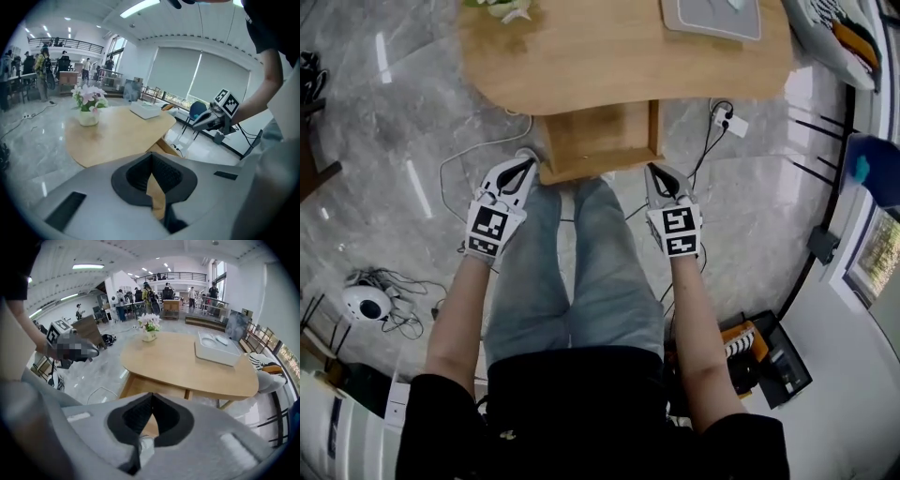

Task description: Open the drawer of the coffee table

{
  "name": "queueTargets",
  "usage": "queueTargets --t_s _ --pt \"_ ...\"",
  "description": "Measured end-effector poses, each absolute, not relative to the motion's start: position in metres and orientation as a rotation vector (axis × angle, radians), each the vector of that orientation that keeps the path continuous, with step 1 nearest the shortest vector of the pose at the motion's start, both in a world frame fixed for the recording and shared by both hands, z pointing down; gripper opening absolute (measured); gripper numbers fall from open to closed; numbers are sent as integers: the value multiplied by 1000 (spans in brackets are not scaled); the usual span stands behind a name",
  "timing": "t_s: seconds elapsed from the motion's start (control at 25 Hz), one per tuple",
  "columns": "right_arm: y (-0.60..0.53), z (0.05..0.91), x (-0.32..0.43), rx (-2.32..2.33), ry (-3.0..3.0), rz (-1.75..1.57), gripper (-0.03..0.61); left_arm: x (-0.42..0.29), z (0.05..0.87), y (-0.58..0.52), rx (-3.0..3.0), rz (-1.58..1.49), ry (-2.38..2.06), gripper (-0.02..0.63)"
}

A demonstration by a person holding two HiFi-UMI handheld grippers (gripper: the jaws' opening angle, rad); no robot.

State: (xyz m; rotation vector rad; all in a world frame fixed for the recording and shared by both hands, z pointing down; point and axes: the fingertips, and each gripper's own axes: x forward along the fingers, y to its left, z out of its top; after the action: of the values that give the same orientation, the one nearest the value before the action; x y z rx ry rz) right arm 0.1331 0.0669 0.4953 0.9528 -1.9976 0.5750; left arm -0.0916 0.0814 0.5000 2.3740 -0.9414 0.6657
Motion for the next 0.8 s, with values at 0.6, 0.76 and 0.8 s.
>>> queueTargets --t_s 0.6,0.76,0.8 --pt "45 289 81 1152 -2248 560 -2 -98 294 51 2517 479 -991 14" --pt "46 236 72 1196 -2308 539 -2 -104 243 46 2529 444 -1000 12" --pt "47 223 70 1207 -2323 538 -2 -105 231 46 2533 448 -1004 12"
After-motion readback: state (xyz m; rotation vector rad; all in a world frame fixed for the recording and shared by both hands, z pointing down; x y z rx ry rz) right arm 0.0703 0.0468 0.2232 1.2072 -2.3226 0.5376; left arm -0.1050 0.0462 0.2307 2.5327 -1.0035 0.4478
